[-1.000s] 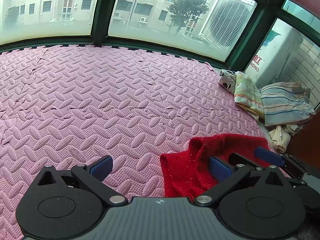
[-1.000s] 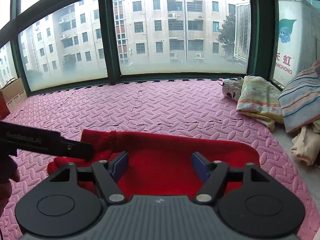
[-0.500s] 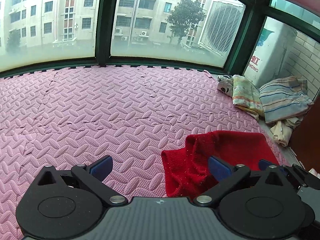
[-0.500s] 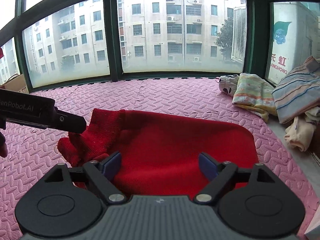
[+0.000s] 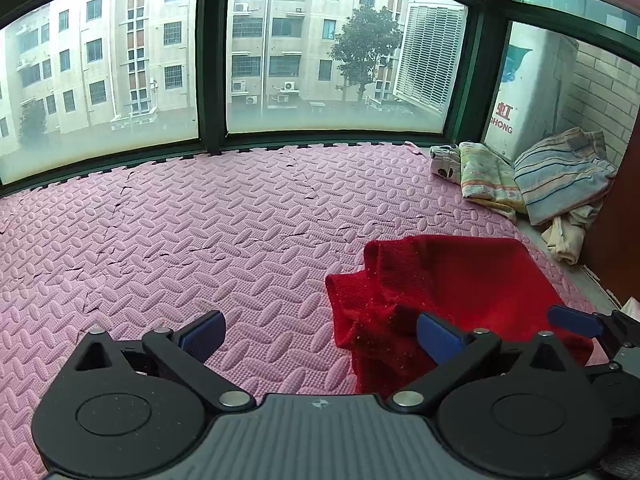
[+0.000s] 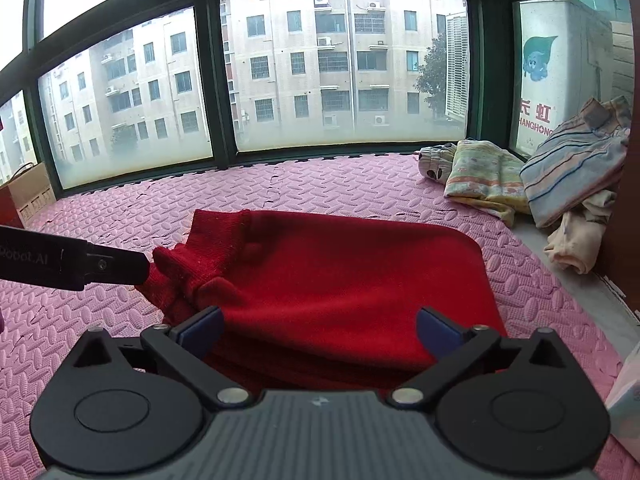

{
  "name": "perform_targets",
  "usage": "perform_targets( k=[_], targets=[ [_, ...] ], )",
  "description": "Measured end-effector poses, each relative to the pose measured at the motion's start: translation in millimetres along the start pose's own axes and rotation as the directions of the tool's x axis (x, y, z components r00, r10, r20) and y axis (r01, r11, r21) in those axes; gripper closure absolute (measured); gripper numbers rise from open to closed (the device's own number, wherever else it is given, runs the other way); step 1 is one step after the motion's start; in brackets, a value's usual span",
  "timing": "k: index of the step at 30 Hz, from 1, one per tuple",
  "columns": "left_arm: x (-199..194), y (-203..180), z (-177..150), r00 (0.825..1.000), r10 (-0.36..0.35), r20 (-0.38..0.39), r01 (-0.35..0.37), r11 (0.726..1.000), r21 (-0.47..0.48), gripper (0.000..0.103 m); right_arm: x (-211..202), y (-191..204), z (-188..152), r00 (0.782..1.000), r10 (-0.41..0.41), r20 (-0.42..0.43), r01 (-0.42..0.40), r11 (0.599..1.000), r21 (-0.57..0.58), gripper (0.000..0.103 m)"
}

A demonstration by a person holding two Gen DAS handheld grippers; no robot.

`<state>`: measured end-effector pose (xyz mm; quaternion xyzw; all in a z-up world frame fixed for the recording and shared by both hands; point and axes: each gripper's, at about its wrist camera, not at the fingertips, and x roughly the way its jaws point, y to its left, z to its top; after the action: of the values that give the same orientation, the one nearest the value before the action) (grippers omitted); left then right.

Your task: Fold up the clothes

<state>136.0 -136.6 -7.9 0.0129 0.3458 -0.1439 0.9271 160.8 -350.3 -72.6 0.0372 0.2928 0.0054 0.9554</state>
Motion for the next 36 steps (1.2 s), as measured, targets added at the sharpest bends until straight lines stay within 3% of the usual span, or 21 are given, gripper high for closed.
perform_targets(
  k=[10, 19, 31, 36],
  targets=[
    [-23.3, -10.1, -19.6, 0.999, 0.010, 0.043, -0.012, 0.998, 0.059, 0.000, -30.9, 6.2, -14.6, 0.999, -0.037, 0.035, 0.037, 0.999, -0.001, 0.000],
    [-44.3, -27.6, -36.1, 0.993, 0.056, 0.104, -0.072, 0.984, 0.163, 0.000, -54.2, 11.9, -27.1, 0.996, -0.068, 0.057, 0.067, 0.997, 0.024, 0.000],
    [-66.1, -34.2, -54.5, 0.995, 0.023, 0.098, -0.039, 0.985, 0.167, 0.000, -85.4, 11.6, -45.7, 0.988, -0.130, 0.081, 0.126, 0.991, 0.054, 0.000],
    [-75.6, -38.8, -68.0, 0.998, -0.027, 0.064, 0.015, 0.985, 0.173, 0.000, -98.9, 11.0, -54.5, 0.983, -0.161, 0.086, 0.156, 0.986, 0.059, 0.000]
  ],
)
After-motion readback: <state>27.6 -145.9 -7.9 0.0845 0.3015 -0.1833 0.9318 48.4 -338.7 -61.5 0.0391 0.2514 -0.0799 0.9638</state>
